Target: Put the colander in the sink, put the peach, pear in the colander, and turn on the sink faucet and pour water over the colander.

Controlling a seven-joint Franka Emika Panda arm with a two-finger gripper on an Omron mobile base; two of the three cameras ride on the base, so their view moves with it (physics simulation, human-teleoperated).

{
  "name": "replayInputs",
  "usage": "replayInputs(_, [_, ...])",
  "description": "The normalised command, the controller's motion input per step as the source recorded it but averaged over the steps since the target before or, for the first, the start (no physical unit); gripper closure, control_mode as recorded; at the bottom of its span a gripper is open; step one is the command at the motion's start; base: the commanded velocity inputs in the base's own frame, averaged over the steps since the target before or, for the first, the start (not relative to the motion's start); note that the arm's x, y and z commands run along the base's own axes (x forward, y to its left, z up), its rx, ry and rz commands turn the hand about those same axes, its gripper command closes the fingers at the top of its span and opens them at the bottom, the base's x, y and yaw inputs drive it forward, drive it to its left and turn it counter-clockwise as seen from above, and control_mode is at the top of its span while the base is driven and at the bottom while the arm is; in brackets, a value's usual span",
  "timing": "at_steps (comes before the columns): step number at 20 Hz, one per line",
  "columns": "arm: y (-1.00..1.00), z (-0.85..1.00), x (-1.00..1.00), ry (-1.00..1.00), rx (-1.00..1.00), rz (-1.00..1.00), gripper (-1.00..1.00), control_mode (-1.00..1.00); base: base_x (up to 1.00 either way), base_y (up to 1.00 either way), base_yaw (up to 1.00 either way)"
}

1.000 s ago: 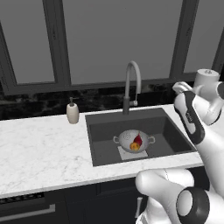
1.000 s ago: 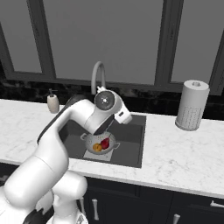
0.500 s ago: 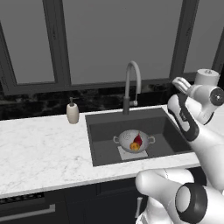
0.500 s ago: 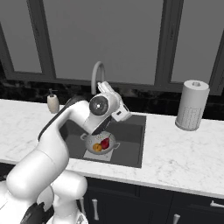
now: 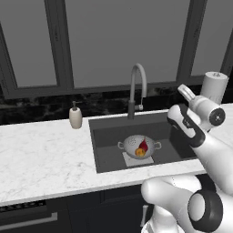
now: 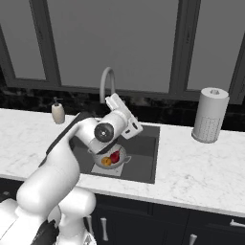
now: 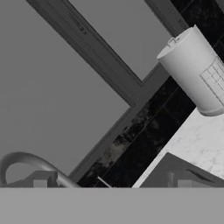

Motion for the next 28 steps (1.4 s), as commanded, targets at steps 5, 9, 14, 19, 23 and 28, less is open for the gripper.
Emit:
replayInputs(5, [0.0,0.0,0.01,0.01,0.0,0.0,-1.0,-1.0,0.0,0.0,0.0])
replayInputs(9, [0.0,0.0,0.0,0.0,0.0,0.0,-1.0,-1.0,0.0,0.0,0.0])
replayInputs(14, [-0.07,0.0,0.27,0.0,0.0,0.0,-1.0,-1.0,0.0,0.0,0.0])
replayInputs(19, [-0.21,-0.08,0.08,0.0,-0.07,0.07,-1.0,-1.0,0.0,0.0,0.0])
replayInputs(23, [-0.51,-0.29,0.0,0.0,-0.07,0.09,-1.0,-1.0,0.0,0.0,0.0])
replayInputs(28, [-0.11,-0.17,0.0,0.0,-0.19,0.0,-1.0,-1.0,0.0,0.0,0.0])
